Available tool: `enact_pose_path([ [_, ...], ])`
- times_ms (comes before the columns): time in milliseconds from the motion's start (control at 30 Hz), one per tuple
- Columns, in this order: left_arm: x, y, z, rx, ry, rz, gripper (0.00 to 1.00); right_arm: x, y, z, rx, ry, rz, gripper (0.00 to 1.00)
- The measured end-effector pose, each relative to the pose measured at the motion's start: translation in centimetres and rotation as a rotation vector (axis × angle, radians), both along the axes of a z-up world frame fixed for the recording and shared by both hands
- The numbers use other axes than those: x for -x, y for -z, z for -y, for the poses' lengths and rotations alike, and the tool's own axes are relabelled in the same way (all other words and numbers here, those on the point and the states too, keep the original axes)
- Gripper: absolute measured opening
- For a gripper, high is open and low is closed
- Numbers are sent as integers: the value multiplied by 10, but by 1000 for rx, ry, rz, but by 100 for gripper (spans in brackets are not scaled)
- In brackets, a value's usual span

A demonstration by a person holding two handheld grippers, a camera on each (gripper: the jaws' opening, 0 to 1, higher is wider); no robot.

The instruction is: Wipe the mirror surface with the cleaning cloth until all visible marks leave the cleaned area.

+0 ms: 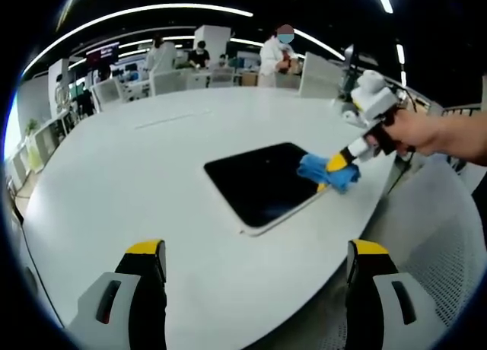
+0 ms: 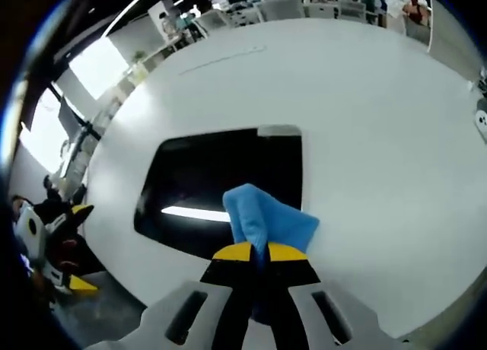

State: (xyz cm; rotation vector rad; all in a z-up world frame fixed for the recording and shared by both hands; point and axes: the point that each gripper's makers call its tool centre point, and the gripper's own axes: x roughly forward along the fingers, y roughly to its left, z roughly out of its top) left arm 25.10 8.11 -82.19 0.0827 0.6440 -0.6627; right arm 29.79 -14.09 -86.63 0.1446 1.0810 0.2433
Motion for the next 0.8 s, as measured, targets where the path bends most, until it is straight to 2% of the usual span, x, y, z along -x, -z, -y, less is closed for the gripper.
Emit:
enact_pose_path([
  [800, -6, -2, 1, 8, 0, 10, 99, -7, 0, -34, -17, -50, -13, 0],
])
